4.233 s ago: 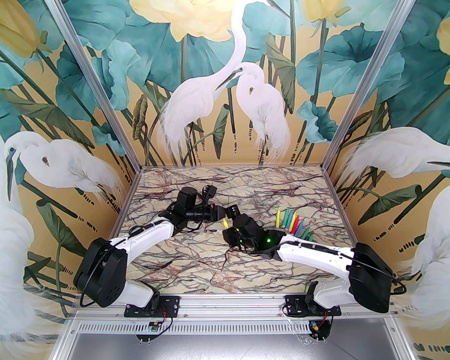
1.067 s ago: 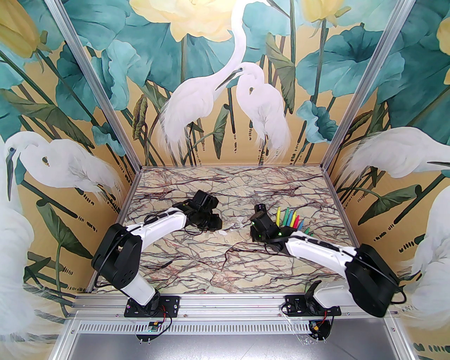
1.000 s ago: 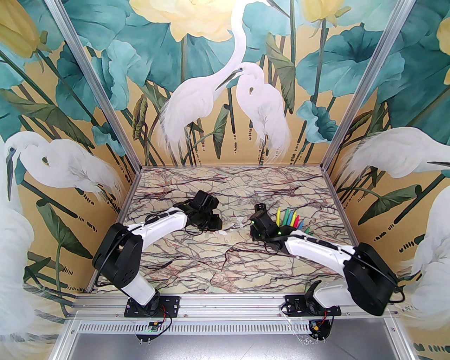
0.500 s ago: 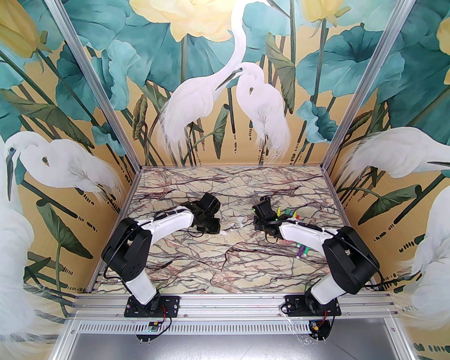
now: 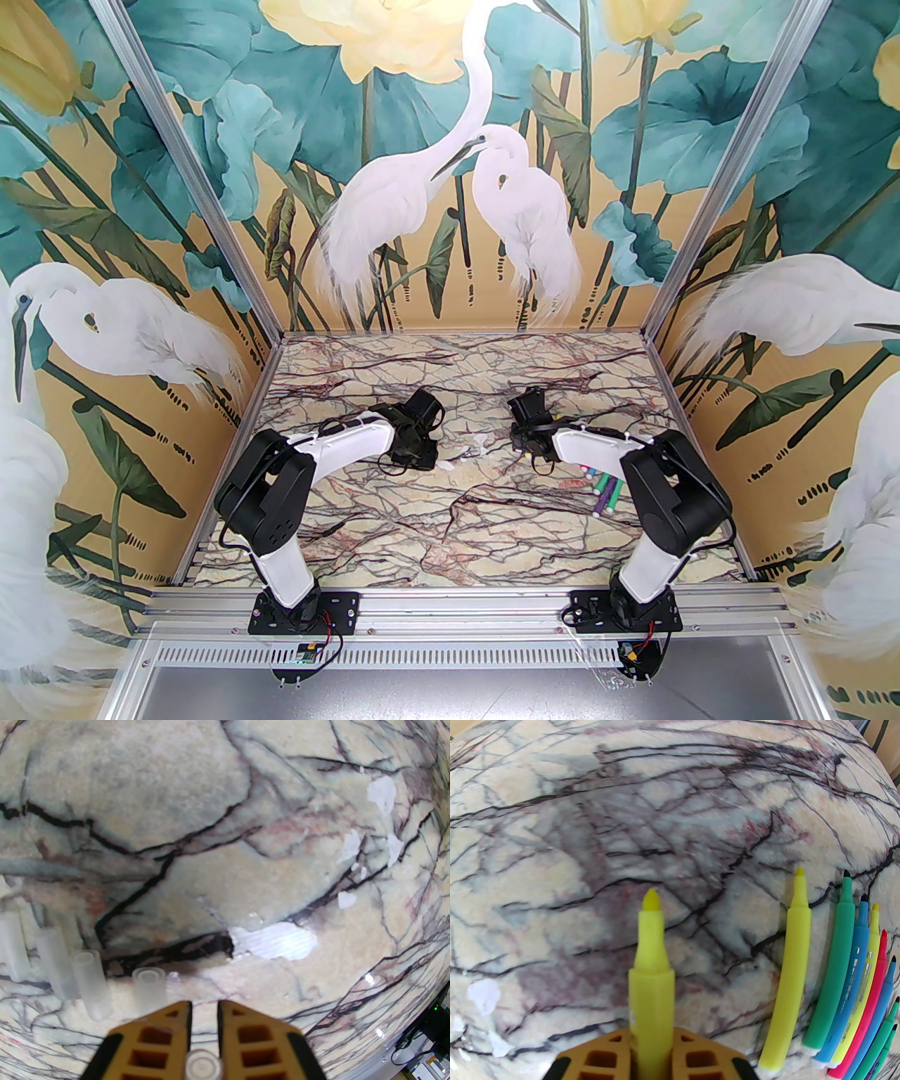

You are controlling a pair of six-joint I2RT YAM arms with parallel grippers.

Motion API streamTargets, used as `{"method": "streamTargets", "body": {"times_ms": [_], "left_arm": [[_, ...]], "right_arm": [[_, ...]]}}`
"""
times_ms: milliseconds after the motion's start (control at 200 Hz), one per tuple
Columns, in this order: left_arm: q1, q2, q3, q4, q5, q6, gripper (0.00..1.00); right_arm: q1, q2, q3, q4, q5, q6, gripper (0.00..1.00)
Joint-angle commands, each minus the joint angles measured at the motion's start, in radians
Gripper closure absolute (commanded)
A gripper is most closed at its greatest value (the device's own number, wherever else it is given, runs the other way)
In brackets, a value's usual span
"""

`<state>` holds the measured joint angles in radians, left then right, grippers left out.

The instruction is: Open the pen caps

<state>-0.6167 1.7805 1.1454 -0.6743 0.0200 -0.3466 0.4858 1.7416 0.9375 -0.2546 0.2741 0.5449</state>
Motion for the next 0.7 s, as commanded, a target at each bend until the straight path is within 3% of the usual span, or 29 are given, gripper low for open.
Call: {"method": "streamTargets", "body": {"times_ms": [0, 435, 695], "left_arm": [[-0.008, 0.026, 0.029, -0.023, -0.034, 0.015, 1.00], [-0.010, 0.046, 0.035, -0.027, -0.034, 0.023, 0.96], [-0.014, 0.057, 0.036, -0.027, -0.040, 0.024, 0.92]], "right_arm": [[-0.016, 0.016, 0.027, 0.012, 0.029, -0.015, 0.85], [-0.065, 0.042, 0.032, 0.007, 0.054, -0.026, 0.85], [-0.081, 0.063, 0.029, 0.011, 0.058, -0.018, 0.78]]}}
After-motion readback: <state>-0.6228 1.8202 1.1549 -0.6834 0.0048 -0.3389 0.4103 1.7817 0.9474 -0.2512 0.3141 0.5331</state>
